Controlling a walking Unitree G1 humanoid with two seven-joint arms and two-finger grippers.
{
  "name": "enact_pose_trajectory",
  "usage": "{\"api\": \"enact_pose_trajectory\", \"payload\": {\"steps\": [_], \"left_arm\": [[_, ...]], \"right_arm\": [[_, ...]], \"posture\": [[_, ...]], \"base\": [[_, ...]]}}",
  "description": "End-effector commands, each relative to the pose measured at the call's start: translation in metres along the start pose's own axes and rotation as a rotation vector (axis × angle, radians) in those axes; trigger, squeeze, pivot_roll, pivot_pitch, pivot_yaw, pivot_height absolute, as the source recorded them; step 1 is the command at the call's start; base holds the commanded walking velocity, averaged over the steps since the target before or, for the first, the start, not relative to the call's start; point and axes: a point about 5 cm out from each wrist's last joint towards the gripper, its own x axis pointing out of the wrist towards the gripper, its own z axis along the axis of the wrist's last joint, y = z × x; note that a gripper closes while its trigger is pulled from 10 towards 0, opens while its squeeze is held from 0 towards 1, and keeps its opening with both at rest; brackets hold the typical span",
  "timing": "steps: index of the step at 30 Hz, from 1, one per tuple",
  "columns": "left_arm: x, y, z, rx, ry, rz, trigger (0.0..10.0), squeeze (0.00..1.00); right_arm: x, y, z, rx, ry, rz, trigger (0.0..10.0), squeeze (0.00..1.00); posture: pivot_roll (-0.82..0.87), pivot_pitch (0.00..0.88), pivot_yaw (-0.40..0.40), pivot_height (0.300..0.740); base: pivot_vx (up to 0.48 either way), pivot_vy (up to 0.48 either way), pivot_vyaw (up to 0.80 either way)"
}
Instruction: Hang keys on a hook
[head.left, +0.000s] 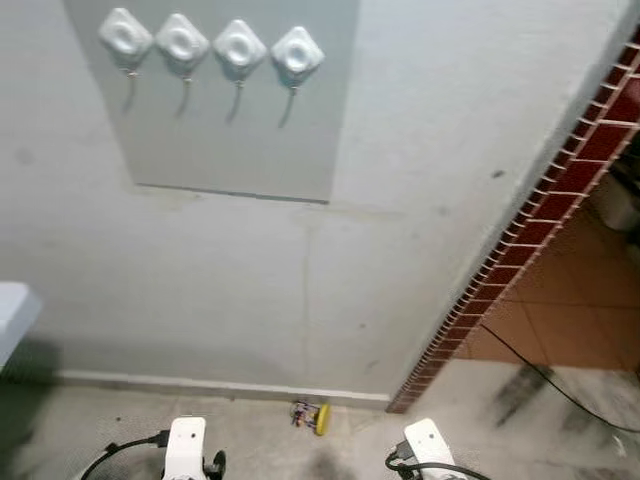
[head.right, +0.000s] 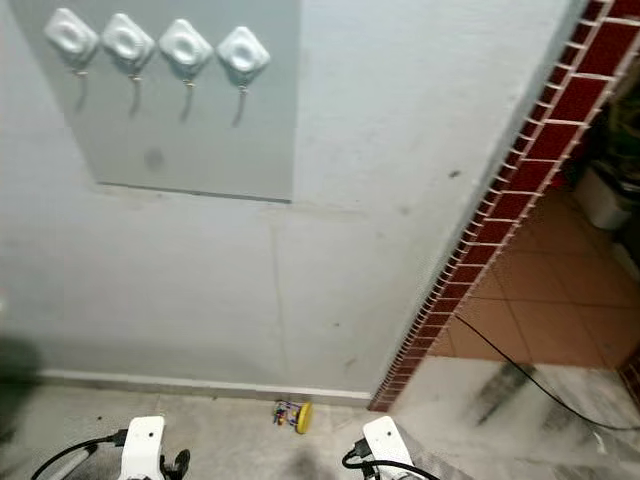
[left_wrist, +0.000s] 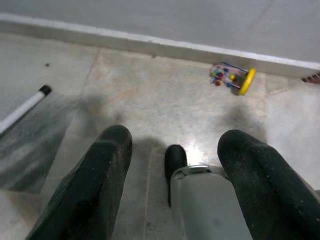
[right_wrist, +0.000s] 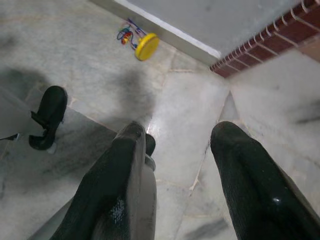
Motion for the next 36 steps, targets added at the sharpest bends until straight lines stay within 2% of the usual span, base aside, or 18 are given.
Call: {"api": "enact_pose_trajectory", "payload": {"steps": [1, 7, 18, 22, 26, 34, 36], "left_arm": [[0.000, -0.002, -0.002, -0.004, 0.013, 0.004, 10.0, 0.00], [0.002, 0.002, 0.005, -0.055, 0.002, 0.008, 10.0, 0.00], [0.003, 0.007, 0.013, -0.014, -0.009, 0.019, 10.0, 0.00], [0.004, 0.001, 0.013, 0.027, -0.001, -0.016, 10.0, 0.00], [0.004, 0.002, 0.012, 0.012, 0.006, -0.013, 10.0, 0.00], [0.003, 0.002, 0.009, 0.006, 0.017, -0.028, 10.0, 0.00], [0.003, 0.001, 0.009, -0.038, 0.015, -0.034, 10.0, 0.00]], "right_arm": [[-0.001, -0.004, -0.001, -0.005, 0.000, -0.002, 10.0, 0.00], [-0.002, -0.011, -0.001, -0.018, 0.002, -0.015, 10.0, 0.00], [-0.002, -0.016, 0.003, -0.011, -0.009, -0.022, 10.0, 0.00], [0.000, -0.013, 0.009, 0.006, -0.028, -0.030, 10.0, 0.00], [0.000, -0.008, 0.005, 0.003, -0.024, -0.014, 10.0, 0.00], [-0.001, -0.011, 0.002, 0.011, -0.013, -0.022, 10.0, 0.00], [-0.001, -0.009, 0.001, -0.005, -0.012, -0.012, 10.0, 0.00]], "posture": [[-0.08, 0.000, -0.038, 0.740], [-0.09, 0.000, -0.050, 0.740], [-0.09, 0.000, -0.048, 0.740], [-0.11, 0.000, -0.020, 0.740], [-0.10, 0.000, -0.017, 0.740], [-0.10, 0.000, -0.015, 0.740], [-0.10, 0.000, -0.019, 0.740]], "base": [[0.000, 0.000, 0.80], [0.000, 0.000, 0.80], [0.000, 0.000, 0.80], [0.000, 0.000, 0.80], [0.000, 0.000, 0.80], [0.000, 0.000, 0.80], [0.000, 0.000, 0.80]]}}
